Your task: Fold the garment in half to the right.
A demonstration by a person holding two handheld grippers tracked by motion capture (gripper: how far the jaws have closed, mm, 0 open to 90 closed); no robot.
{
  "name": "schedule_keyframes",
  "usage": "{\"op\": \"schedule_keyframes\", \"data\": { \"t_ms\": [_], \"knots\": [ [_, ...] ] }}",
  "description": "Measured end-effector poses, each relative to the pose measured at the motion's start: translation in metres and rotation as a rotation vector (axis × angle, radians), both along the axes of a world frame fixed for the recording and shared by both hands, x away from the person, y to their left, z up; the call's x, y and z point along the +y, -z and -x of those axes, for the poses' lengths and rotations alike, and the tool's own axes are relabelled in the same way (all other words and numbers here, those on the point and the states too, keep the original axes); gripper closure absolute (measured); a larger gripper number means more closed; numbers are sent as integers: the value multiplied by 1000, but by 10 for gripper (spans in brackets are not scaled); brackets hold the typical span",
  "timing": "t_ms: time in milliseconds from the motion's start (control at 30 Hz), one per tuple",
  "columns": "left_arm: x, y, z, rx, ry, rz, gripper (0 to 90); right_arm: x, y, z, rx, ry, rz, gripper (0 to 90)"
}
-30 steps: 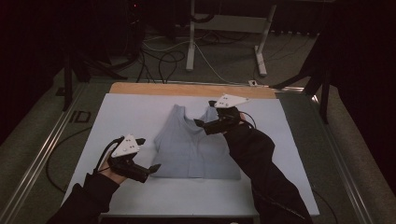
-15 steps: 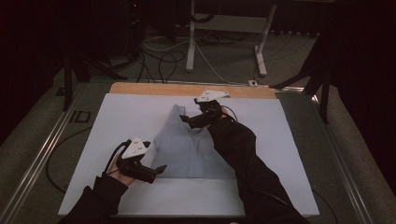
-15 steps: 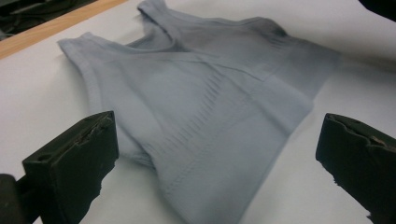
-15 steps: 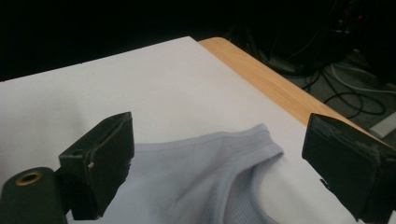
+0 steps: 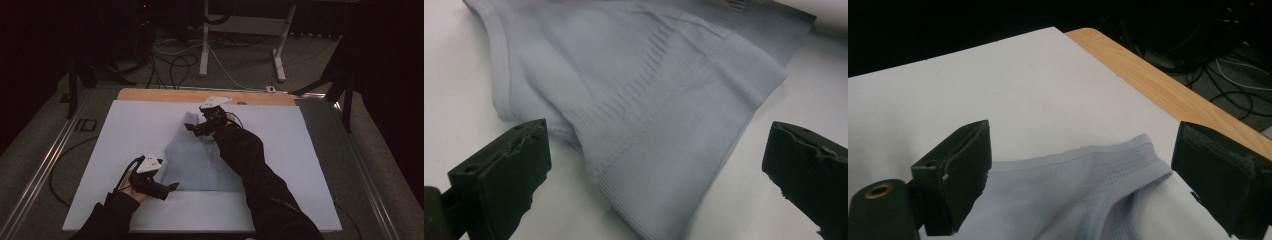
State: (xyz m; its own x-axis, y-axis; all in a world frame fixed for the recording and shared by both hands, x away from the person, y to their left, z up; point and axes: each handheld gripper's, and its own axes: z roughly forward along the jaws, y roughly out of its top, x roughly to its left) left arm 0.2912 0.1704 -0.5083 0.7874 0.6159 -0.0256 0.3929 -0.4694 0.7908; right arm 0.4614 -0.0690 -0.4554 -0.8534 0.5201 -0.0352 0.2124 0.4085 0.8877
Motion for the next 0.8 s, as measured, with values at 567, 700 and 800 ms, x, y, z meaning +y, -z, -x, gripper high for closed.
{"op": "schedule_keyframes", "data": {
  "t_ms": [567,700,800],
  "knots": [
    [0,17,-11,121,-69,-81,229,12,10,-6,15,-14,17,94],
    [0,20,-11,139,-73,-81,344,14,10,-6,13,-14,26,94],
    [-3,19,-9,136,-58,-97,402,14,11,-7,22,-8,22,94]
  ]
}}
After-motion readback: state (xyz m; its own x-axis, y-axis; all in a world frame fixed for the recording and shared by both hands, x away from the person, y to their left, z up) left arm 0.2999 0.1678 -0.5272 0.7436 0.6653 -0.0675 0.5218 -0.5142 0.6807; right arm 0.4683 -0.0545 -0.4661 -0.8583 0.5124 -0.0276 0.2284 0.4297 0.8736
